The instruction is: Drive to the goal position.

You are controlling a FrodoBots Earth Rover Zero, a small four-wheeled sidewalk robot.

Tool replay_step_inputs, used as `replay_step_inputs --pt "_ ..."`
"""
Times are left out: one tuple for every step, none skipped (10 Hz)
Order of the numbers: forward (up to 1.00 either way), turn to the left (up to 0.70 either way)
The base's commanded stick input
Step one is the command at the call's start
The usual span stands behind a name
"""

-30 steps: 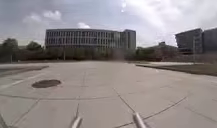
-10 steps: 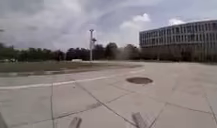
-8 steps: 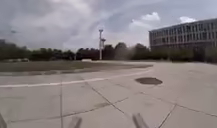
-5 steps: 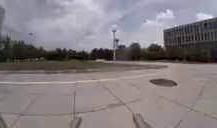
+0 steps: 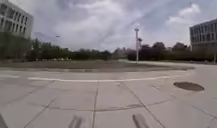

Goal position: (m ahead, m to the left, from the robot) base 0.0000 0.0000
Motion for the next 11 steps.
replay_step_inputs --pt "0.00 0.45" --pt "0.00 0.45" --pt "0.00 0.45" --pt "0.00 0.45" --pt "0.00 0.45" --pt "0.00 0.45" --pt "0.00 0.45" --pt "0.00 0.45" --pt "0.00 0.45" --pt "0.00 0.45" --pt "0.00 0.45"
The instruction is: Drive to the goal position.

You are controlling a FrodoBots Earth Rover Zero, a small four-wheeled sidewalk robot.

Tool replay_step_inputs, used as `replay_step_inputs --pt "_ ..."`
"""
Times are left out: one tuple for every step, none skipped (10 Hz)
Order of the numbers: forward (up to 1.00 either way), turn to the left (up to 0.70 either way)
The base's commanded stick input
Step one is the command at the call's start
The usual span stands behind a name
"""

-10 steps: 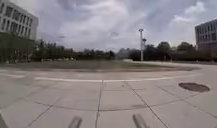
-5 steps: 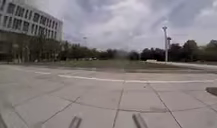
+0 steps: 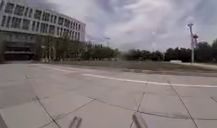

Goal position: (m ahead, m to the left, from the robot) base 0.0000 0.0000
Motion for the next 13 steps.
replay_step_inputs --pt "0.00 0.45" --pt "0.00 0.45" --pt "0.00 0.45" --pt "0.00 0.45" --pt "0.00 0.45" --pt "0.00 0.45" --pt "0.00 0.45" --pt "0.00 0.45" --pt "0.00 0.45" --pt "0.00 0.45" --pt "0.00 0.45" --pt "0.00 0.45" --pt "0.00 0.45"
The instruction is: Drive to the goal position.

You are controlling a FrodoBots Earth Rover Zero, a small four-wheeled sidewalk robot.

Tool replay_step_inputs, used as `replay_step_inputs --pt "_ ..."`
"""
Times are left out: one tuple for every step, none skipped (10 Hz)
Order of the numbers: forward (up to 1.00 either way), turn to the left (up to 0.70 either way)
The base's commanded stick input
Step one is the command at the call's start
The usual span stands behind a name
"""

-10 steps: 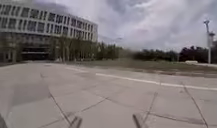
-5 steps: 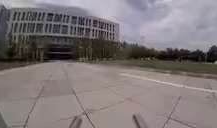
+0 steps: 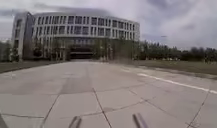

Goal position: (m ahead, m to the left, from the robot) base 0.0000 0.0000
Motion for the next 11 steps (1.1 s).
replay_step_inputs --pt "0.00 0.45" --pt "0.00 0.45" --pt "0.00 0.45" --pt "0.00 0.45" --pt "0.00 0.45" --pt "0.00 0.45" --pt "0.00 0.45" --pt "0.00 0.45" --pt "0.00 0.45" --pt "0.00 0.45" --pt "0.00 0.45"
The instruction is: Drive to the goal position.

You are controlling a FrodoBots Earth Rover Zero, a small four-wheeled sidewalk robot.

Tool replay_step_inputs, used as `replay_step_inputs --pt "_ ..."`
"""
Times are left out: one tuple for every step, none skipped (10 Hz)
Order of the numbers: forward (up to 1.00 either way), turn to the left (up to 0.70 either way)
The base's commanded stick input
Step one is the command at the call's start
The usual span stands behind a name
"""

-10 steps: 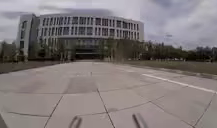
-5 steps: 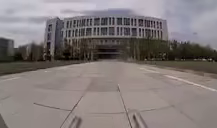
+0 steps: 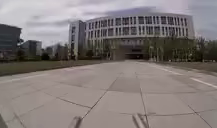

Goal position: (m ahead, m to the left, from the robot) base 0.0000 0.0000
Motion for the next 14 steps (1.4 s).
replay_step_inputs --pt "0.00 0.45" --pt "0.00 0.45" --pt "0.00 0.45" --pt "0.00 0.45" --pt "0.00 0.45" --pt "0.00 0.45" --pt "0.00 0.45" --pt "0.00 0.45" --pt "0.00 0.45" --pt "0.00 0.45" --pt "0.00 0.45" --pt "0.00 0.45" --pt "0.00 0.45" --pt "0.00 0.45"
